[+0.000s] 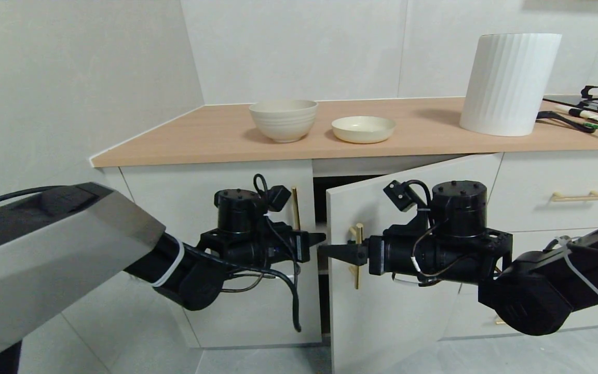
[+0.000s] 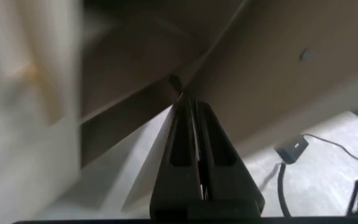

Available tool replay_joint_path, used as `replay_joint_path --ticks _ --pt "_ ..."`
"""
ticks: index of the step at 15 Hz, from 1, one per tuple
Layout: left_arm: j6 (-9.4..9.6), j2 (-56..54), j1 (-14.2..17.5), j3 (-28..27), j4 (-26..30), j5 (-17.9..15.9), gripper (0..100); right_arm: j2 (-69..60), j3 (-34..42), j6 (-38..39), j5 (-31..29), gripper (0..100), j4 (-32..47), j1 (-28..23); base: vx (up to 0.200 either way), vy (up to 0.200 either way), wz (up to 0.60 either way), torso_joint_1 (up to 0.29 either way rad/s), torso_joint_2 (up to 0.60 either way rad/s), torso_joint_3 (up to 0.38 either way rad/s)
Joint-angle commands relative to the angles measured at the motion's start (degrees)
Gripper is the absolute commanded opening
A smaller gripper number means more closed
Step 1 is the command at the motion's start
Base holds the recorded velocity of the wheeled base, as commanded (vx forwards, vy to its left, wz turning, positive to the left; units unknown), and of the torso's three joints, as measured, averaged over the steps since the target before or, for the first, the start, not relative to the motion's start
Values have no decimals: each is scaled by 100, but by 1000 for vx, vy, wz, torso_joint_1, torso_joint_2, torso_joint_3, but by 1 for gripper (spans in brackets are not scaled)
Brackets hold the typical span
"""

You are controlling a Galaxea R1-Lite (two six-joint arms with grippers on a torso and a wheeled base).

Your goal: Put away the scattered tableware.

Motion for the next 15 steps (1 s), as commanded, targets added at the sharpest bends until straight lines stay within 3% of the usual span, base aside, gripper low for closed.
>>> replay_joint_path --ticks 1,5,10,15 --pt "-7 325 -198 -241 -22 96 0 -1 29 -7 3 100 -24 59 0 0 0 0 0 0" --pt "-113 228 -251 -241 -66 105 0 -36 213 -16 -112 100 -226 59 0 0 0 0 0 0" --pt "-122 298 -304 -347 -110 96 0 -80 495 -403 -630 100 -288 -73 0 0 0 0 0 0" --pt "-122 281 -356 -364 -128 114 0 -212 714 -429 -656 100 -437 -336 0 0 0 0 0 0"
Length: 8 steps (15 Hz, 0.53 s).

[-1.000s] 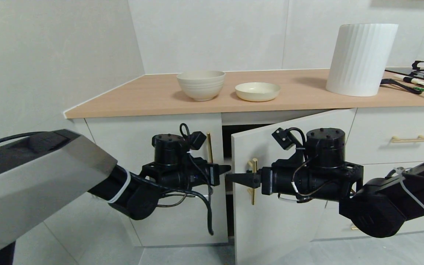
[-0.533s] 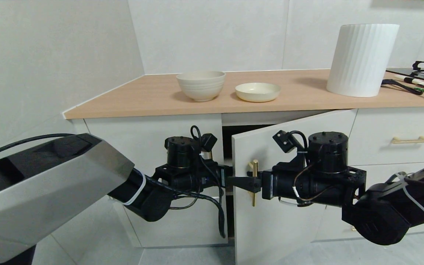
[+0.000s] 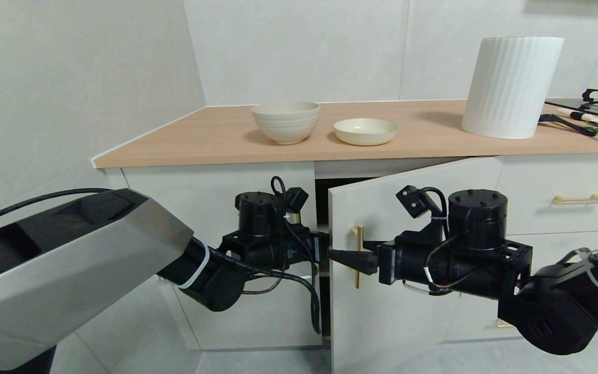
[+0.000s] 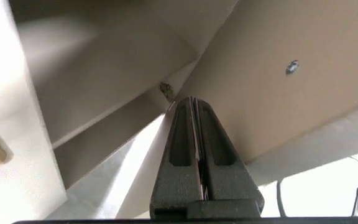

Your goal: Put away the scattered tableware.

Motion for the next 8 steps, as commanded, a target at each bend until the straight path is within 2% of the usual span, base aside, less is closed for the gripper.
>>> replay_joint_path --ticks 1,4,5,6,8 --pt "-1 -29 -64 -6 -9 -14 0 9 142 -57 -65 100 10 -134 0 0 0 0 0 0" --pt "-1 -46 -73 -6 -96 -14 0 -228 722 -408 -74 100 10 -292 0 0 0 0 0 0" --pt "-1 -38 -64 -6 -158 -14 0 -369 1056 -698 -74 100 10 -292 0 0 0 0 0 0" --pt "-1 -20 -73 -41 -176 -32 0 -773 1715 -1261 -92 100 72 -283 0 0 0 0 0 0" --pt "-1 -29 -99 -191 -176 -41 0 -1292 2348 -1560 -171 100 221 -142 0 0 0 0 0 0"
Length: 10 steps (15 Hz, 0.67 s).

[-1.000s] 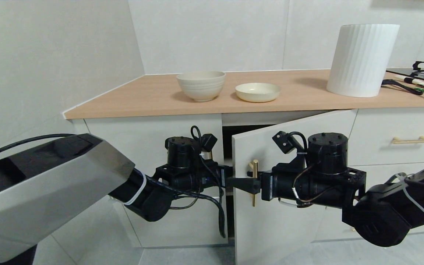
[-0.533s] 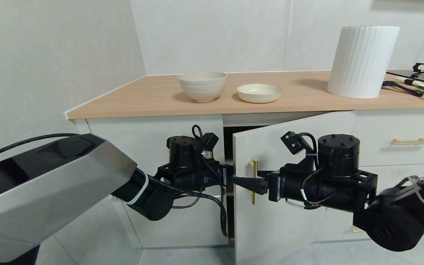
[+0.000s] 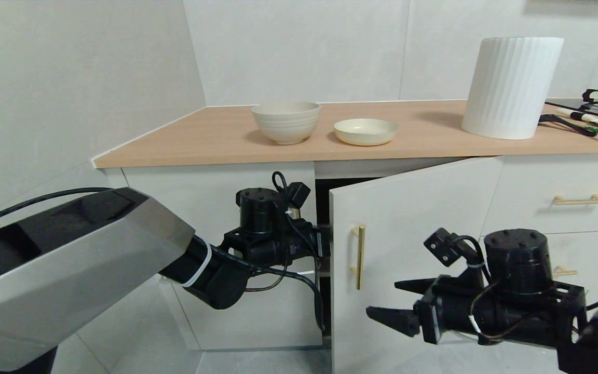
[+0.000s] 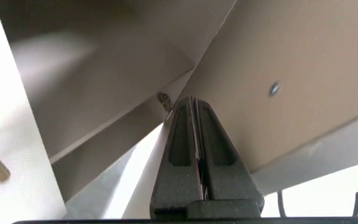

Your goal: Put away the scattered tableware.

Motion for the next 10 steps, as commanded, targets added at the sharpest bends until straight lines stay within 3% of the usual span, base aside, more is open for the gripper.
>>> replay_joint_path --ticks 1,3,9,10 --pt "-3 -54 -40 -61 -11 -14 0 -818 718 -236 -272 100 319 144 0 0 0 0 0 0" --pt "-12 -142 -101 -9 24 -5 0 -1038 771 -253 -1133 100 793 293 0 0 0 0 0 0" --pt "-12 -283 -347 114 411 -23 0 -1407 947 -236 -1230 100 925 355 0 0 0 0 0 0" --pt "-21 -300 -374 150 402 -23 0 -1433 947 -244 -1230 100 925 355 -200 0 0 -2 7 12"
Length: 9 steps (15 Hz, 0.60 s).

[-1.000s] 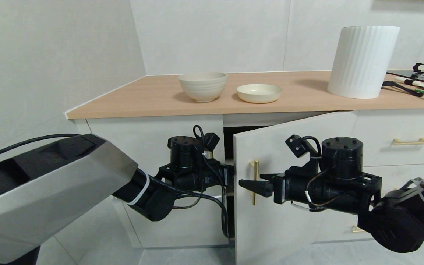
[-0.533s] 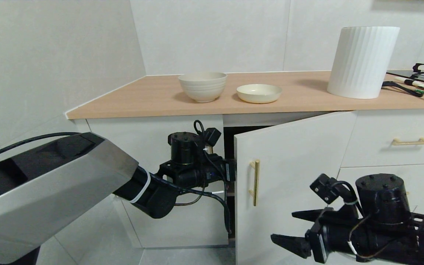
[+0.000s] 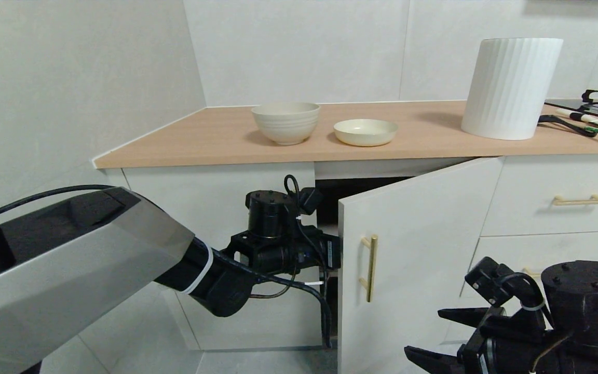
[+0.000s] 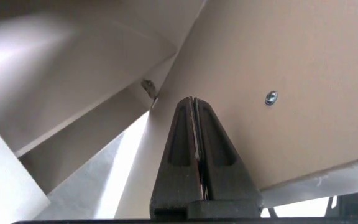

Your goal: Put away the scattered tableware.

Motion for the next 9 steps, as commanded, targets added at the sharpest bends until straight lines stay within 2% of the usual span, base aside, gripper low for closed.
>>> replay_joint_path --ticks 1,4,7,9 --pt "5 -87 -52 40 -17 -1 0 -98 22 -12 2 100 -5 5 -200 0 0 2 7 -2" --pt "5 -70 -61 -21 -9 -45 0 -107 31 -12 2 100 4 5 -200 0 0 9 1 1" --pt "5 18 -79 -452 317 -168 0 -133 75 -29 2 100 -5 14 0 0 0 0 0 0" --pt "5 71 -79 -522 352 -177 0 -142 75 -29 -7 100 -5 58 0 0 0 0 0 0"
